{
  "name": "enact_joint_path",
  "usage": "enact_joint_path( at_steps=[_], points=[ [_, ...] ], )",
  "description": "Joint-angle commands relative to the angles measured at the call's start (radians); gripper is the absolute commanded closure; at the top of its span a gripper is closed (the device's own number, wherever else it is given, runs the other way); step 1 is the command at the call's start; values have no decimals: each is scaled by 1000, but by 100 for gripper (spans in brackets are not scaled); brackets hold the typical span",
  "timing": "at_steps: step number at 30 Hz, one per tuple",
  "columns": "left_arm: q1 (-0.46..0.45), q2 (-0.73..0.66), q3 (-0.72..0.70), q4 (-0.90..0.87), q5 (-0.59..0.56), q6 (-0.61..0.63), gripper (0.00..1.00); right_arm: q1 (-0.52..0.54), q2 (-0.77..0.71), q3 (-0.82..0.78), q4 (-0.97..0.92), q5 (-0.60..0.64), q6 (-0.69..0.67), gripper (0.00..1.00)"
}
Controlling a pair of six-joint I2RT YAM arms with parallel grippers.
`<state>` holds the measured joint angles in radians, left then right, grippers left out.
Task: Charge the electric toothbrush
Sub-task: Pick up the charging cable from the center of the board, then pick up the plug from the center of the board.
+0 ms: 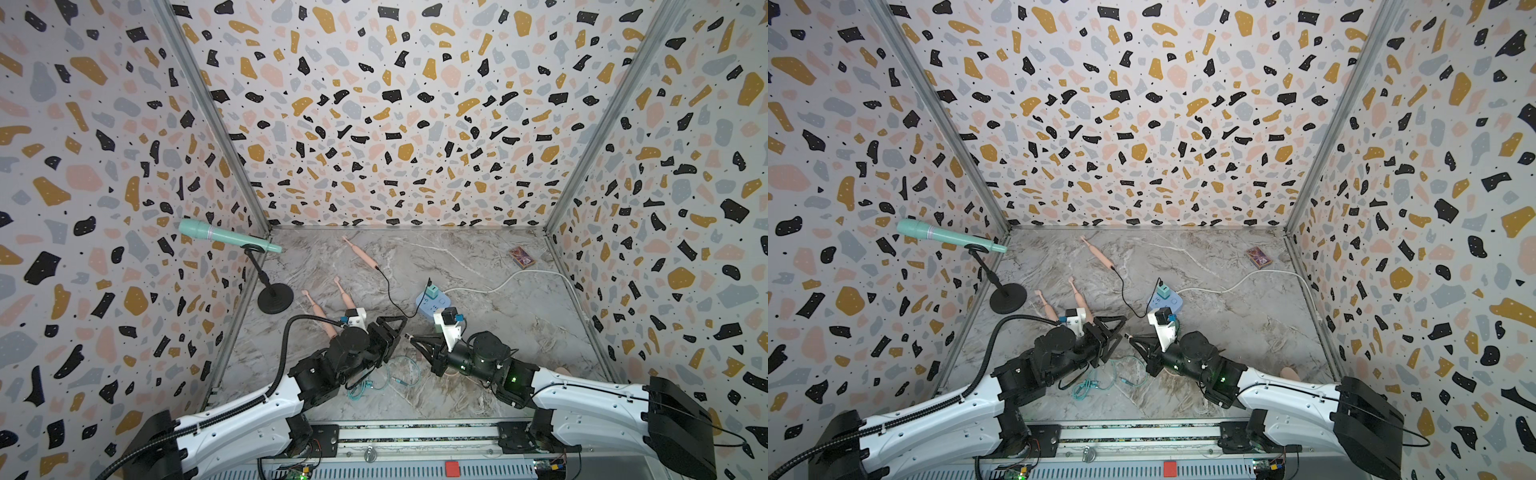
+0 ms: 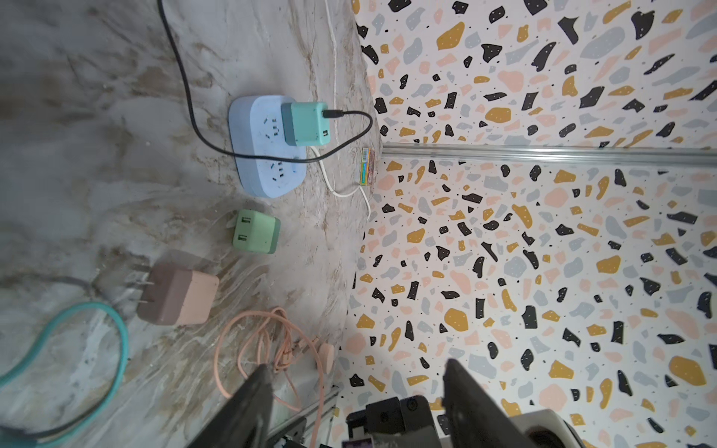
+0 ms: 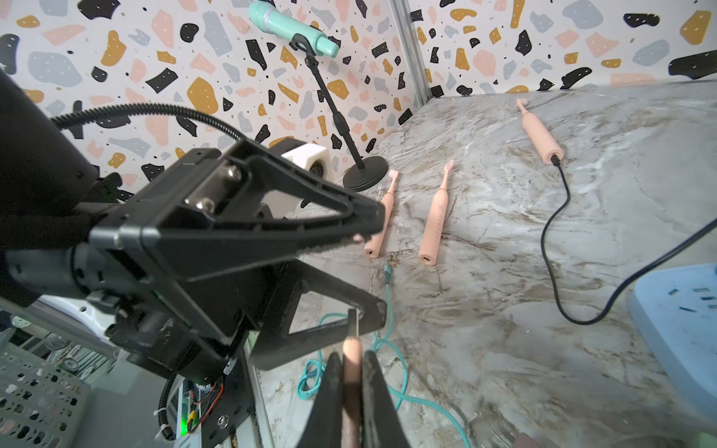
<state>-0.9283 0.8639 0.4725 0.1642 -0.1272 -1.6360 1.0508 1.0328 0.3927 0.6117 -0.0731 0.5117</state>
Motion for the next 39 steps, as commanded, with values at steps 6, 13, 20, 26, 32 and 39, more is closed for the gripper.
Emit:
enact_joint_path(
  at_steps=[6,13,20,26,32,39],
  points=[
    [84,-121,50,-220,-63,98,9,-91,-367,-77,-143,-262,-28,100],
    [82,-17,89,-233,-13,155,3,-204,-637,-98,-382,-408,-16,100],
    [54,87,125,-209,-1,168,0,-229,-757,-86,-529,-355,-17,100],
    [-31,181,140,-180,-47,101,0,-230,-757,-64,-649,-102,6,100],
    [-103,279,114,-135,-87,-109,0,-230,-715,-40,-745,111,39,100],
    [-142,426,120,-47,-85,-331,0,-230,-672,-22,-762,170,8,100]
  ],
)
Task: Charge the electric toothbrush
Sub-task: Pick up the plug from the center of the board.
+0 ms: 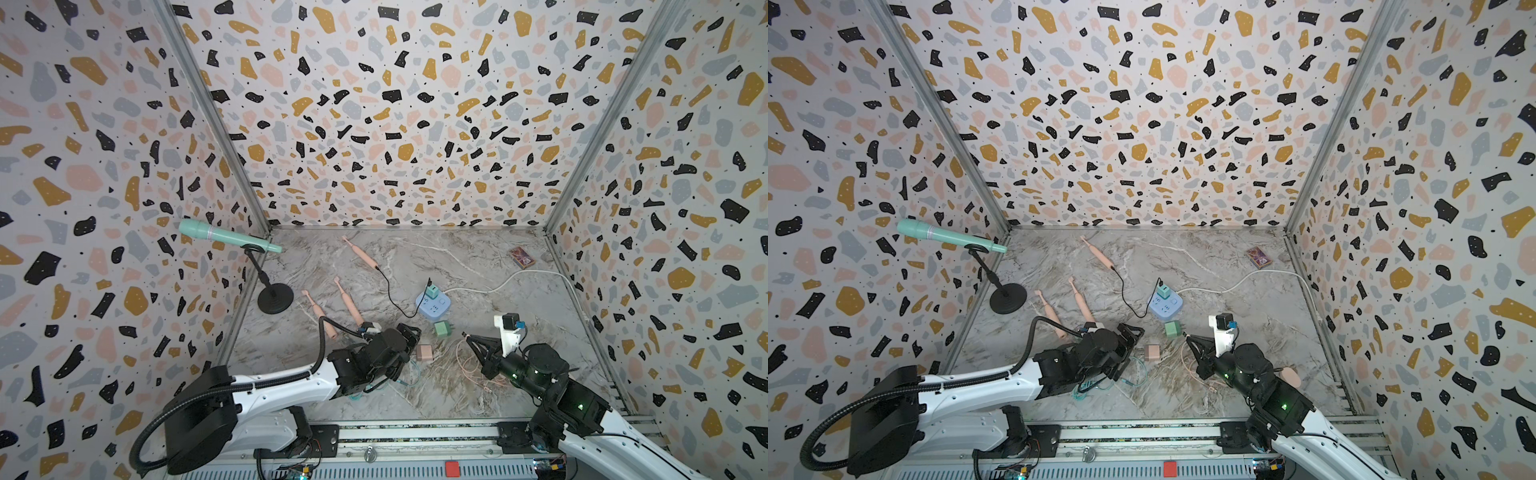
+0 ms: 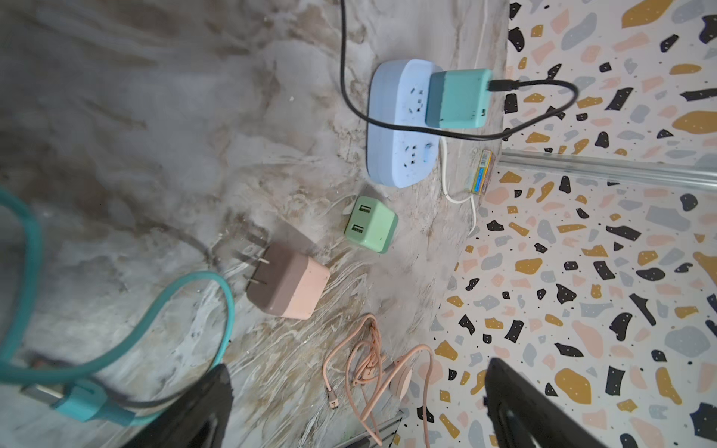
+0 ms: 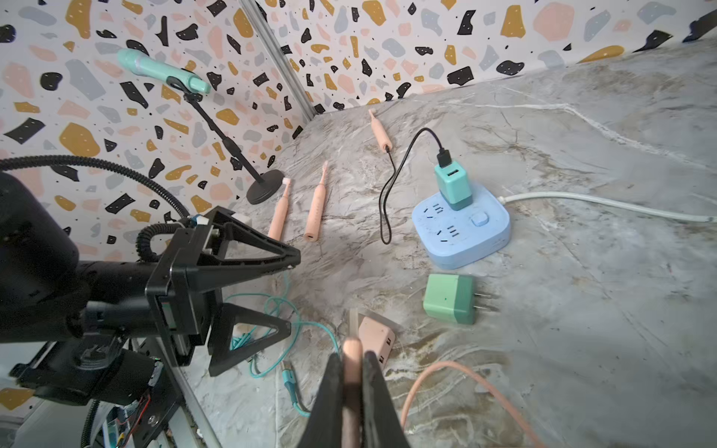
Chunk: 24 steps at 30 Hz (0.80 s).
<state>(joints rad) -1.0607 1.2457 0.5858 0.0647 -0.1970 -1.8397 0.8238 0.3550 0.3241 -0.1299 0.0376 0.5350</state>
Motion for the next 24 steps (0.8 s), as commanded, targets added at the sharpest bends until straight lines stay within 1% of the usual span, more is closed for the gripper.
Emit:
enact_joint_path(
  at_steps=[1,3,8,13,18,20,24],
  points=[
    [-10,72,16,62,-6,-147,0,-3,9,49,-22,72,-14,100],
    [-13,120,28,89,7,-183,1,-4,16,53,-19,78,-19,100],
    [-15,224,88,74,24,-232,4,-3,23,69,-26,46,-36,100],
    [-15,308,221,-52,36,-195,8,-3,14,84,-41,19,-39,100],
    [-21,390,385,-256,57,-103,15,-3,0,89,-47,19,-46,100],
    [-25,401,398,-300,65,-100,16,-3,-14,92,-49,16,-50,100],
    [-33,406,374,-310,59,-118,19,-3,-62,82,-40,13,-50,100]
  ],
)
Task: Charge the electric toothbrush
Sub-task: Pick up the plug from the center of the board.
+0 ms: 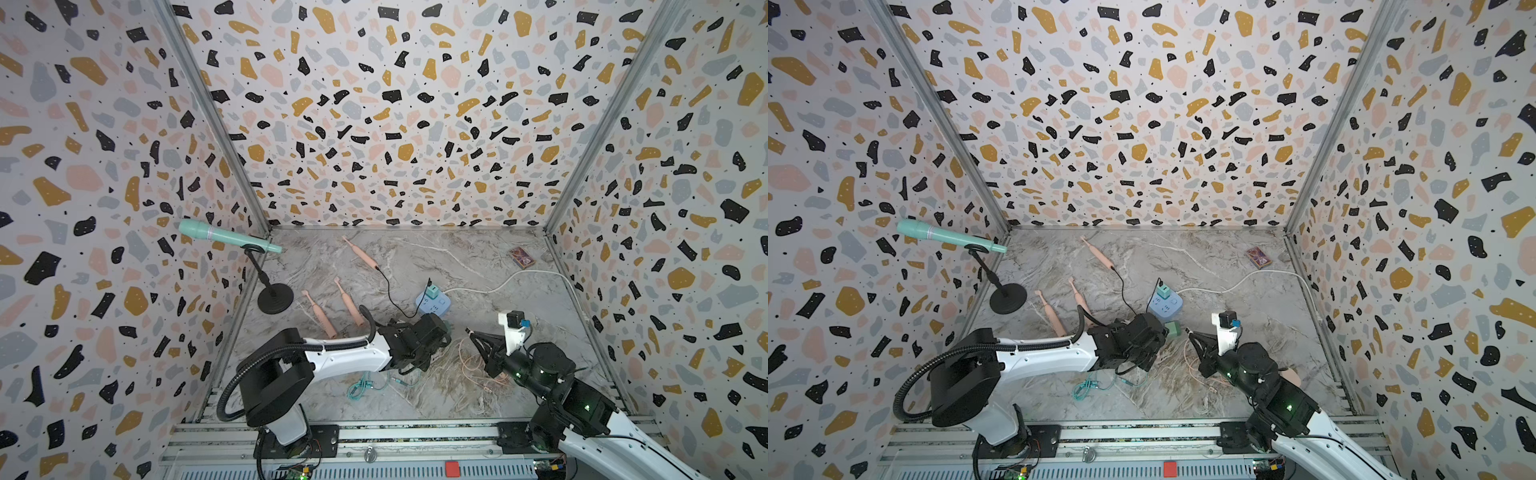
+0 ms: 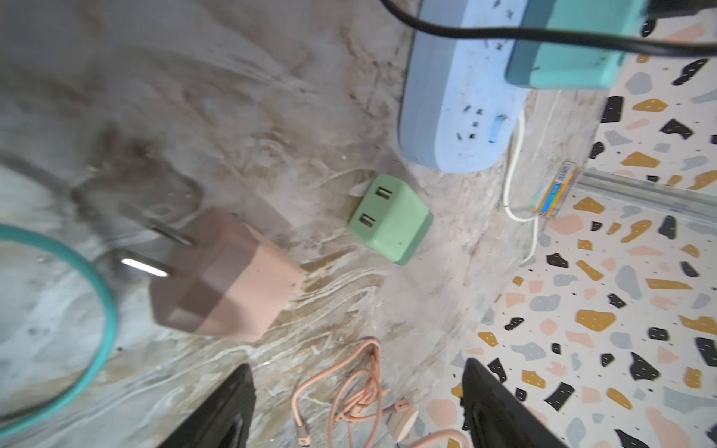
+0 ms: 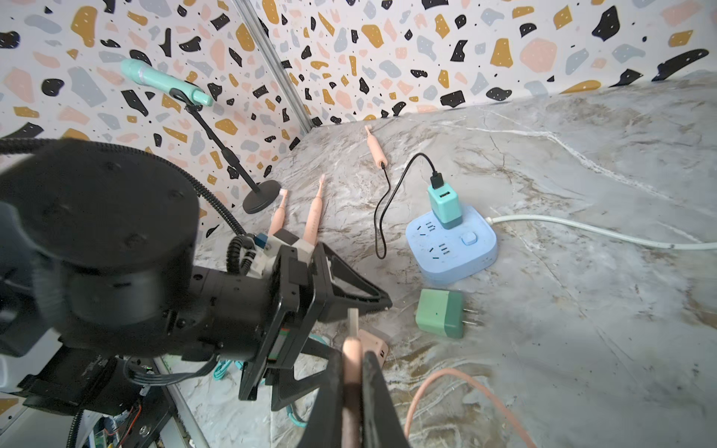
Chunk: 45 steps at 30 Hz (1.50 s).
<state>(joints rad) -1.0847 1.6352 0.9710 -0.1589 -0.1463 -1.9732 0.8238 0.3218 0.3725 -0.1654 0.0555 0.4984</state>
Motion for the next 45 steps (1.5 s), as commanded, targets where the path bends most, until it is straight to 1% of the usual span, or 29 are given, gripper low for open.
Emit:
enact_joint_path(
  at_steps=[1,3,5,9,12,18,21,25,31,35,39,41,43,45],
  points=[
    [-10,22,-11,-93,13,17,19,-3,-42,28,-4,-5,-11,100],
    [-15,34,1,-108,16,18,19,-3,-46,23,-4,-5,-8,100],
    [-22,46,6,-109,8,7,19,-3,-81,19,-1,-9,-8,100],
    [-23,83,18,-87,16,9,20,-3,-81,24,1,-14,-12,100],
    [-22,99,26,-105,-3,17,21,-3,-85,22,1,-22,-10,100],
    [16,97,-17,-92,-13,41,26,-3,-95,18,5,-23,-11,100],
    [37,99,-15,-95,-12,75,29,-3,-92,17,7,-28,-11,100],
    [69,123,9,-124,12,151,33,-3,-87,20,6,-34,-12,100],
    [93,186,82,-170,62,264,39,-3,-84,17,9,-41,-12,100],
    [99,235,141,-218,93,342,41,-2,-84,18,8,-45,-11,100],
    [105,245,164,-252,100,405,40,-2,-86,19,6,-47,-9,100],
    [112,252,182,-292,106,442,32,-2,-87,17,4,-45,-7,100],
    [115,260,219,-358,89,489,25,-2,-89,17,2,-40,-6,100],
    [120,270,249,-408,75,527,23,-2,-90,19,1,-30,-6,100]
  ],
)
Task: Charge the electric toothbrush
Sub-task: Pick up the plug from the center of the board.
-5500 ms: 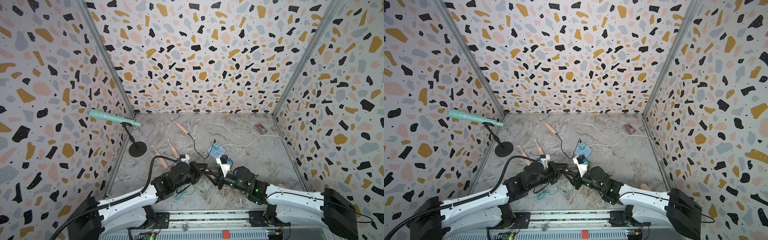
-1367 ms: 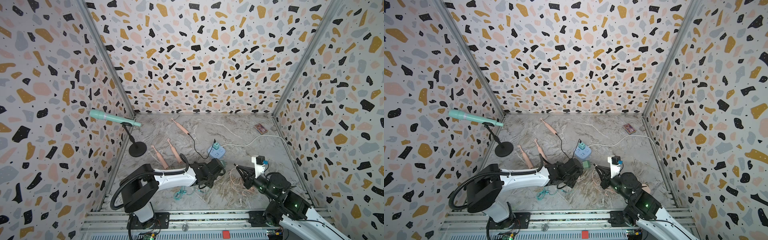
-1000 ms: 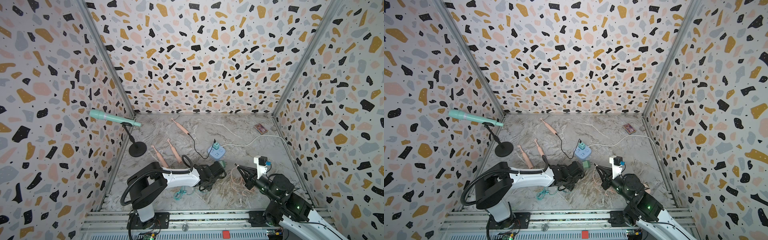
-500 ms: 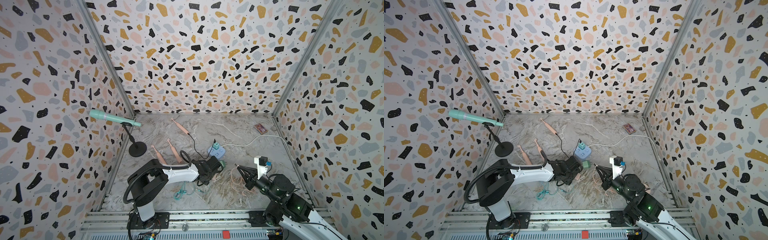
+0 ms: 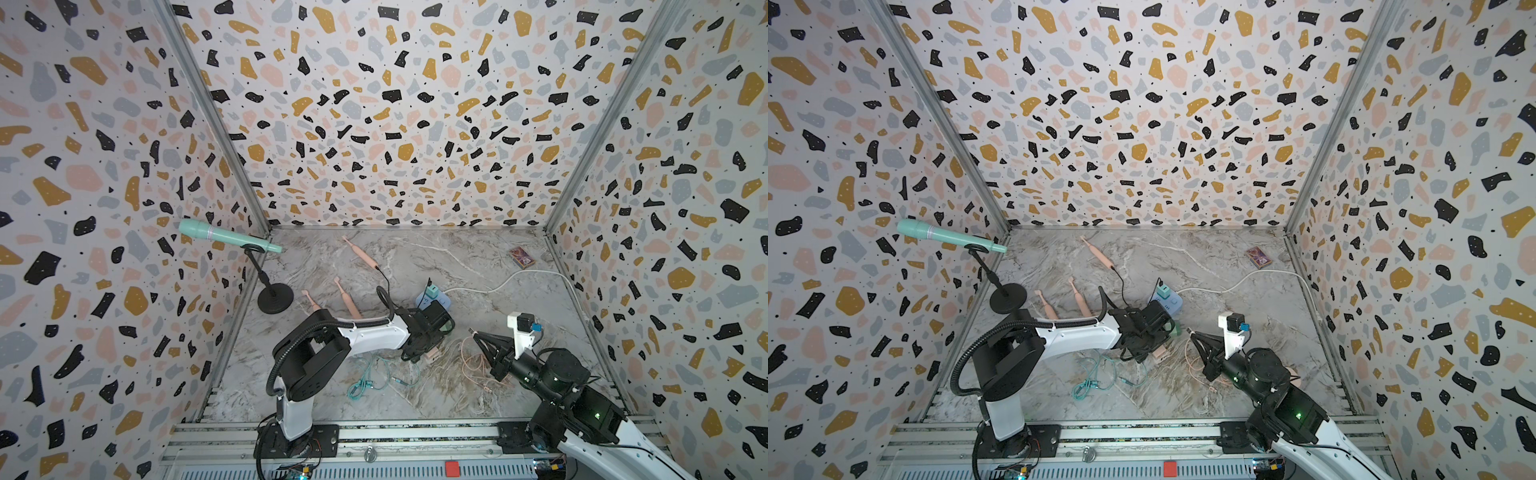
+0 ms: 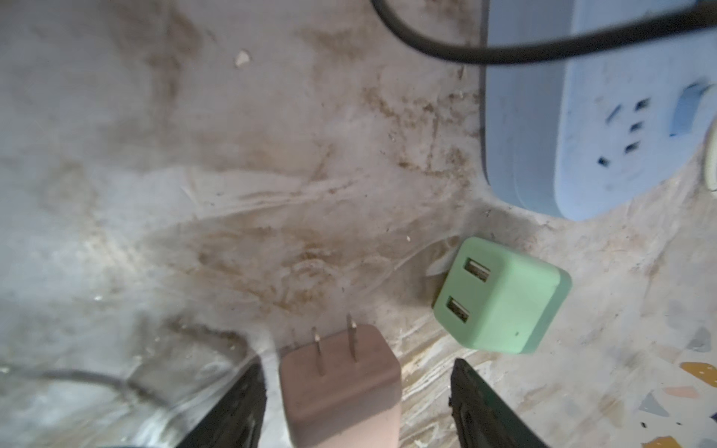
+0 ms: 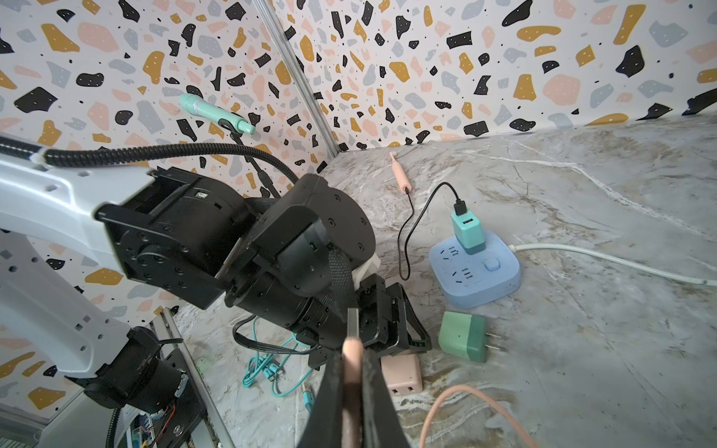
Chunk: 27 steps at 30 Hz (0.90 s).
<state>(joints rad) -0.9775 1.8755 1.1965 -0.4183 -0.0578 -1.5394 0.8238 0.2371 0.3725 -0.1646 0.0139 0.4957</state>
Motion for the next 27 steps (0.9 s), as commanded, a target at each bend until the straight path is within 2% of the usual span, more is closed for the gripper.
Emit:
enact_joint_path(
  at_steps=[1,8,16,18,21,25,27],
  points=[
    [14,37,36,-166,-16,110,23,-2,-7,19,0,13,-3,100],
    [16,105,135,-256,-19,176,27,-2,-5,16,-4,14,2,100],
    [14,151,177,-274,-4,204,46,0,-15,13,-3,21,6,100],
    [13,155,179,-269,8,205,47,-1,-13,13,-3,23,4,100],
    [2,167,204,-288,14,216,45,0,-13,12,0,23,4,100],
    [-7,175,224,-330,20,221,31,0,-13,9,3,22,4,100],
    [-7,172,220,-336,20,227,28,0,-13,9,3,23,4,100]
  ],
)
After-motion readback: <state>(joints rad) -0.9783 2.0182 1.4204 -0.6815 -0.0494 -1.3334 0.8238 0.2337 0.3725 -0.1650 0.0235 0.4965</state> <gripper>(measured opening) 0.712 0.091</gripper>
